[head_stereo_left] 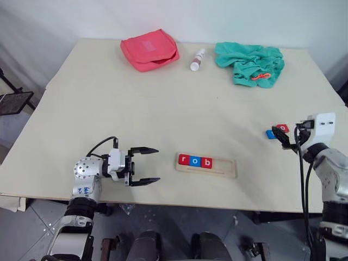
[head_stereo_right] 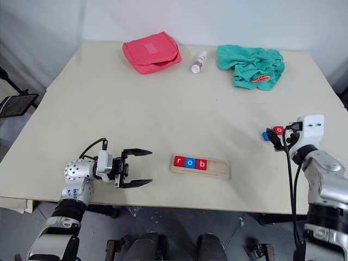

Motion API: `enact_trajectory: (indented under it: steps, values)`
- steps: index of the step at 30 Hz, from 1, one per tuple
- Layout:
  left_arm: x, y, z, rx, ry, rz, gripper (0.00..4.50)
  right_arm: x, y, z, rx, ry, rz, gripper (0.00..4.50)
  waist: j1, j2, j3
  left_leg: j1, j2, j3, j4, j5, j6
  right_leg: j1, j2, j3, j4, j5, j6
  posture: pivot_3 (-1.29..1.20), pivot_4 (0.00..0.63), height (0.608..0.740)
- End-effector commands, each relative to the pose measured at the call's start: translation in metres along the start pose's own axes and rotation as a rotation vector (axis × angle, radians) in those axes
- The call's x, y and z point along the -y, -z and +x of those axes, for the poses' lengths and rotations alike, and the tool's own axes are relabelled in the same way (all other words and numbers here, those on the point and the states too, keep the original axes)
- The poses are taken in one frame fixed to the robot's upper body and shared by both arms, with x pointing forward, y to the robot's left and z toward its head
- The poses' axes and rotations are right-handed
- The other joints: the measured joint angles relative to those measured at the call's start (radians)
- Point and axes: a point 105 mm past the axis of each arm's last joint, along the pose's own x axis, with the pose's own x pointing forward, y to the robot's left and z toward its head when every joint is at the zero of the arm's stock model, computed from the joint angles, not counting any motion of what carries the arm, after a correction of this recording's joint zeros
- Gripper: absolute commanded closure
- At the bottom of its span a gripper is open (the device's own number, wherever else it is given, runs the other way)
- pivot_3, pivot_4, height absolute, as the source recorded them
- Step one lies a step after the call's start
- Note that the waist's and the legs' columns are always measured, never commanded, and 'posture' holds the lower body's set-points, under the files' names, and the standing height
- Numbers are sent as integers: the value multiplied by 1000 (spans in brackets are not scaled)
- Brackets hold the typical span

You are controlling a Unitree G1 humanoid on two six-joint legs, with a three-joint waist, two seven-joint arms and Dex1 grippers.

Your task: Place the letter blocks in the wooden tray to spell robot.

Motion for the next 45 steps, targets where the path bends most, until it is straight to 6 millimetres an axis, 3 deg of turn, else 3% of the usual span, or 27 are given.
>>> enact_trajectory:
  steps: [1, 6, 12, 19, 31, 36, 41, 45]
  values:
    - [1, -8, -3, 11, -12, 23, 0, 18, -9, 8, 15, 50, -29, 53, 1, 0, 0, 0, 0, 0, 0, 0, 0, 0, 0, 0, 0, 0, 0, 0, 150, 740]
    - [6, -10, -8, -5, -35, 22, 0, 31, -11, 25, -21, 94, -12, 53, -9, 2, 1, 0, 1, 0, 0, 0, 0, 0, 0, 0, 0, 0, 0, 0, 150, 740]
    - [11, -10, -11, -14, -54, 15, 0, 41, -9, 30, -93, 107, -19, 53, -13, 2, 1, 0, 1, 1, 0, 0, 0, 0, 0, 0, 0, 0, 0, 0, 150, 740]
    - [13, -7, -9, -13, -68, 10, 0, 38, 4, 34, -174, 83, -26, 53, -22, 2, 1, -1, 1, 1, 0, 0, 0, 0, 0, 1, 0, 0, 0, 0, 150, 740]
    - [11, -6, -9, -14, -81, 11, 0, 36, 11, 39, -216, 85, -45, 53, -25, 2, 1, -1, 1, 0, 0, 0, 0, 0, 0, 1, 0, 0, 0, 0, 150, 740]
    - [10, -5, -8, -15, -84, 12, 0, 33, 13, 40, -224, 89, -13, 1299, -25, 2, 1, -1, 1, 0, 0, 0, 0, 0, 0, 1, 0, 0, 0, 0, 150, 740]
    - [9, -4, -6, -8, -73, 7, 0, 30, 8, 42, -156, 81, 13, 3021, -22, 2, 1, -1, 1, 0, 0, 0, 0, 0, 0, 1, 0, 0, 0, 0, 150, 740]
    - [8, -3, -6, -4, -54, -1, 0, 27, -7, 37, -51, 87, 15, 3051, -23, 2, 1, -2, 1, 0, 0, 0, 0, 0, 0, 1, -1, 0, 0, 0, 150, 740]
